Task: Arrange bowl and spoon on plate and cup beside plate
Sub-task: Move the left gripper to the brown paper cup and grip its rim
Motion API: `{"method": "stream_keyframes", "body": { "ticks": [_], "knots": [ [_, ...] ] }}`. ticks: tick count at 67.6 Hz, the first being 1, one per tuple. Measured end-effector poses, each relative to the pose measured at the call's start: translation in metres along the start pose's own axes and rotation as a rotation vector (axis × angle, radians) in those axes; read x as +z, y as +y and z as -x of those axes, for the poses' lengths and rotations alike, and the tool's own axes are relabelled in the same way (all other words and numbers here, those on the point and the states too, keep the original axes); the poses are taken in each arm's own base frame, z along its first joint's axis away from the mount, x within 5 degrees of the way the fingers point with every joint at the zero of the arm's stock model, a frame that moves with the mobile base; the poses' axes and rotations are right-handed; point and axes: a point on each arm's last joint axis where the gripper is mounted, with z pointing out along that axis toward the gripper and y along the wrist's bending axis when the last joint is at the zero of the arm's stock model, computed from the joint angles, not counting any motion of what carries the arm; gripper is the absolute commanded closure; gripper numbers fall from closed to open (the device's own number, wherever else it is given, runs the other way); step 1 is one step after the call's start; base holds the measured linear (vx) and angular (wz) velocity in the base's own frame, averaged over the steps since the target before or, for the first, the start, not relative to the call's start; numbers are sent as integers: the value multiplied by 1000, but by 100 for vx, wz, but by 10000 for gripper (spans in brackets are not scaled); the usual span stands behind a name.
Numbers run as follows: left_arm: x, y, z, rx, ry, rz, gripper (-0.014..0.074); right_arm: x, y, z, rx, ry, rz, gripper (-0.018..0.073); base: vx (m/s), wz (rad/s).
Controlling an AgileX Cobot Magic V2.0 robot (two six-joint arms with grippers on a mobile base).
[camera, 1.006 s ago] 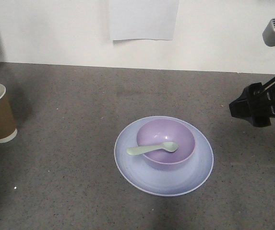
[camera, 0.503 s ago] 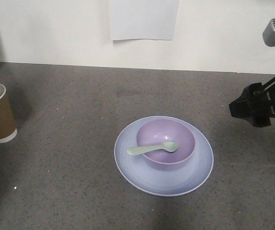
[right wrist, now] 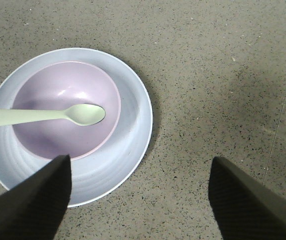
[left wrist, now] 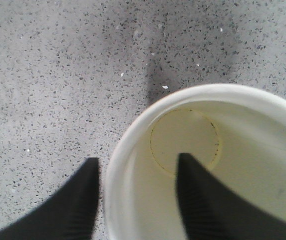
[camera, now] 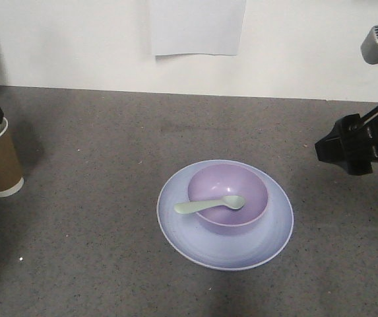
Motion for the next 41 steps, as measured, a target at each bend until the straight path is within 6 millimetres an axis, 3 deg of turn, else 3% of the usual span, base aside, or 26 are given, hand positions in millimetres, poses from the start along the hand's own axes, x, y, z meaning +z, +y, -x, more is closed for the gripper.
{"method": "stream_keyframes", "body": {
  "ticks": [8,30,41],
  "knots": [
    [0,0,0,0,0,0,604,0,0,0,0,0,0,3,0,0],
    [-7,-3,-1,-12,-18,-42,605,0,0,0,0,0,0,3,0,0],
    [-31,-10,-6,-9,-65,-143,604,0,0,0,0,0,0,3,0,0]
  ]
}}
